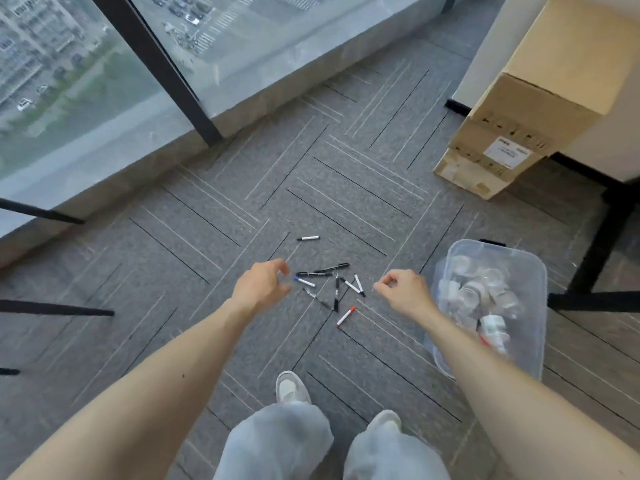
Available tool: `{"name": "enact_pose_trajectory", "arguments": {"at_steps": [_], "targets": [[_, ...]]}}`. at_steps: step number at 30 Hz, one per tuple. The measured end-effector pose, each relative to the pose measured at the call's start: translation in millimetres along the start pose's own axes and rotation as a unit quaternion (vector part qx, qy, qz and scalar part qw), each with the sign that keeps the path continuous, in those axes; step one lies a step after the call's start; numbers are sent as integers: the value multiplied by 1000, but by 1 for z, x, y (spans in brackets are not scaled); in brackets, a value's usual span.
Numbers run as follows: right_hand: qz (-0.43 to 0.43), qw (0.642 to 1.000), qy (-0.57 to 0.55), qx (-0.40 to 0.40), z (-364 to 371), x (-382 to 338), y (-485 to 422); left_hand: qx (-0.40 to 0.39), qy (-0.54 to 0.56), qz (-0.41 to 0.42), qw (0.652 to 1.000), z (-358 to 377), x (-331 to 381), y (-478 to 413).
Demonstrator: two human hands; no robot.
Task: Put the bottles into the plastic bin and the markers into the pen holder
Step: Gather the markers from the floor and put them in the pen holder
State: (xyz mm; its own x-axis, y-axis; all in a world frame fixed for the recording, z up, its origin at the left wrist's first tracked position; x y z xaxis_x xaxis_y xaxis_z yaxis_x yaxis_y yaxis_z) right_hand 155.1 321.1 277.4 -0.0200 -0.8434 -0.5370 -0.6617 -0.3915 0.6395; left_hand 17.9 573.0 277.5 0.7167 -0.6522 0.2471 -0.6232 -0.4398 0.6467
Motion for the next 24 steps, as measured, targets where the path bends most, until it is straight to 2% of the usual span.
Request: {"name": "enact_pose_trajectory", "arguments": {"at_steps": [13, 24], "targets": [[8, 997, 76, -1, 165, 148, -256, 32, -105, 77, 991, 223, -72, -268], [19, 991, 134, 8, 250, 209, -347, 70, -204, 149, 965, 313, -97, -352]]}}
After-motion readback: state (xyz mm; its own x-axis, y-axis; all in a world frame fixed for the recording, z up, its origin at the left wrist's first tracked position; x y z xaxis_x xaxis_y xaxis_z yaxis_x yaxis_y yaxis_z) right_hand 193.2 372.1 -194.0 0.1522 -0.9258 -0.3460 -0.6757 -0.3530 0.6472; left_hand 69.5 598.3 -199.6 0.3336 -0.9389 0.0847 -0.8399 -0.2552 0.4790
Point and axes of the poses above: each hand's wrist, its own y-axis away from the middle knuckle, its own z-axis out of the palm, x = y × z, the point moved 3 cm from there along -y, towards the middle knuckle, and after that the axes turned 1 degree about -z, right-handed, at the moved point
